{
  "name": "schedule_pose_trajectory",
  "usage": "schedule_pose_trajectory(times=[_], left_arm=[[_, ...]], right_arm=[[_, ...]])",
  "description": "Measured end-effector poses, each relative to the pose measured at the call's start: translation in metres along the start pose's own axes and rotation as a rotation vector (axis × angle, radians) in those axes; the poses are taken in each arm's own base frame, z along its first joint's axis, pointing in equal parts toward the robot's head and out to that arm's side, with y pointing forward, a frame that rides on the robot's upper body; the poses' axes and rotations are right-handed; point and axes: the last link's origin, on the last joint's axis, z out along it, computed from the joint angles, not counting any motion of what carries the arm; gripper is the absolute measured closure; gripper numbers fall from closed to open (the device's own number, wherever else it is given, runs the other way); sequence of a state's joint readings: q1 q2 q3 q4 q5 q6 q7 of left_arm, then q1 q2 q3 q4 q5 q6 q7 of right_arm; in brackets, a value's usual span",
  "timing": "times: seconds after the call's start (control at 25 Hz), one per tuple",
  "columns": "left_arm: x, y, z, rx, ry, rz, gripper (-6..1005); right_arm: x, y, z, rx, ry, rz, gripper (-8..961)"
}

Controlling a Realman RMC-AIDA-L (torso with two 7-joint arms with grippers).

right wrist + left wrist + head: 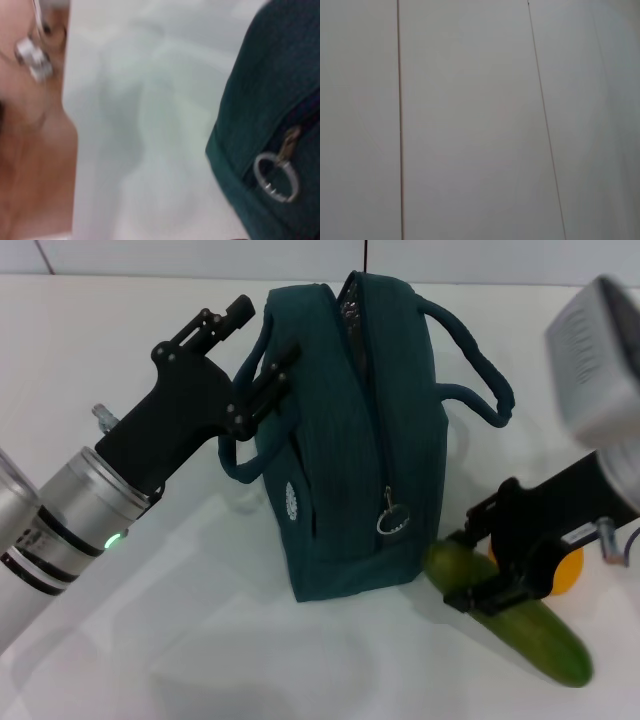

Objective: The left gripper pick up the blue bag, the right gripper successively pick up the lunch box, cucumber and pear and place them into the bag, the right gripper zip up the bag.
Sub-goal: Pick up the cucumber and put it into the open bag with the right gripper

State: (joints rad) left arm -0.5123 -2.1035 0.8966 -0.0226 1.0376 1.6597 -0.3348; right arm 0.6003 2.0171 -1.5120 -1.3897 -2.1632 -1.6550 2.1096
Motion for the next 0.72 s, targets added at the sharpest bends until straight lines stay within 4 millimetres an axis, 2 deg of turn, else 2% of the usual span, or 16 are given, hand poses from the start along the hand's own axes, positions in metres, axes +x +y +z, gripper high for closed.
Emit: schedule_pose_trajectory(times=[0.36, 0.72], left_arm=[[-0.001, 0.000, 0.000, 0.004, -0.004, 0.000, 387], [0.000, -0.001, 0.001, 0.003, -0.003, 0.001, 387]], right_arm=[[0.019, -0.001, -0.033, 0.013, -0.261, -0.007, 359], [0.019, 0.001, -0.060, 0.017, -0.481, -0.067, 349]])
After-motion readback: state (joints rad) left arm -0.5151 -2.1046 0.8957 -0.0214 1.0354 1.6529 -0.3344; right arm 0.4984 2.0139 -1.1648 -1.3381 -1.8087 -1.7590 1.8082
